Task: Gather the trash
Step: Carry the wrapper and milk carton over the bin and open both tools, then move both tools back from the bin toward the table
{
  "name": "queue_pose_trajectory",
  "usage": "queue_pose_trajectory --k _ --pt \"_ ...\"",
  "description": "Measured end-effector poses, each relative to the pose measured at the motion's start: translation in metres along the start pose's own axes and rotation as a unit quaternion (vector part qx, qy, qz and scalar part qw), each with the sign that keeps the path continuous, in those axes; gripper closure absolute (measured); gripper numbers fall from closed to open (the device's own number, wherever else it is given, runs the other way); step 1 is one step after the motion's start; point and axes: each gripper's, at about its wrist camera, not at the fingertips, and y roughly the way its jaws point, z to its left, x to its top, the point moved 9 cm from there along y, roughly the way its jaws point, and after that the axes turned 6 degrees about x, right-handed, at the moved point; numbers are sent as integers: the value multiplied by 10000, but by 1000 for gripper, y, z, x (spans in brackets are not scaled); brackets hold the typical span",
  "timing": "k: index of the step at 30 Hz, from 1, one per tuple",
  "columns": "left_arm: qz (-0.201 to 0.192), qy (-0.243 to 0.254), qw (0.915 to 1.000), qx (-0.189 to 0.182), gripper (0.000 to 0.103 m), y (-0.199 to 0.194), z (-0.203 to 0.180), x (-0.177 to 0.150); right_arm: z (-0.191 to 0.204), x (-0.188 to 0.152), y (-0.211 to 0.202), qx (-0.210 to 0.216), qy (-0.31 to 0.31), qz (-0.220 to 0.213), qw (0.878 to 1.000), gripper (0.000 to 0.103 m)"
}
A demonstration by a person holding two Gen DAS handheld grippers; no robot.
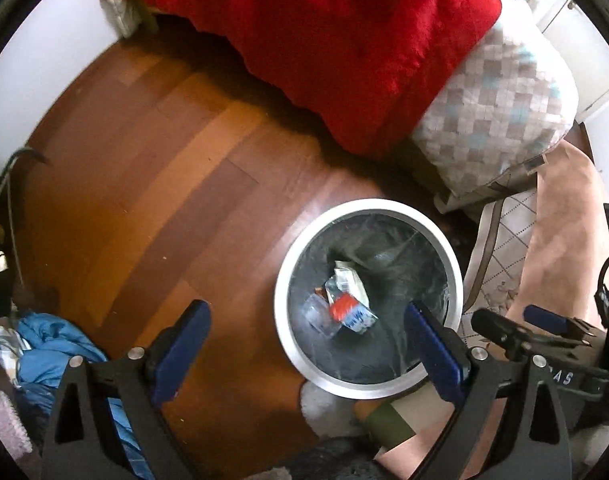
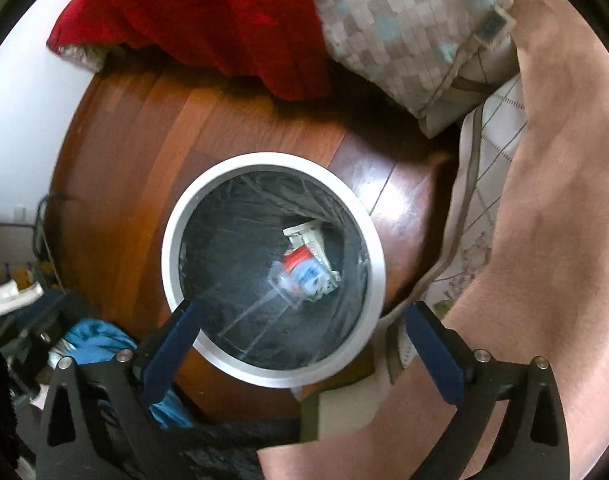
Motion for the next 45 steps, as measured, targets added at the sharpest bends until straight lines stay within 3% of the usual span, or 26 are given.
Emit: queue_pose_trajectory --k 4,11,20,31,38,45 --pt "-150 8 9998 137 5 -15 5 -7 2 -12 -11 -351 -248 24 9991 0" --pt "-301 118 9992 240 5 -35 0 -23 0 -33 -37 -458 -382 -88 9982 0" --pt "-673 333 9968 274 5 -80 -10 -33 0 -48 -86 -321 -322 -491 9978 0" --pt "-1481 621 9870 114 5 -173 -36 -41 6 -68 -190 159 -234 -1471 9887 0" --pt "-1874 759 9793 -49 5 -226 -73 -57 -7 -105 -269 585 44 -2204 9736 0" --pt "-1802 1273 9750 -263 5 -216 -157 -98 -91 -173 -302 579 919 -2449 9635 0"
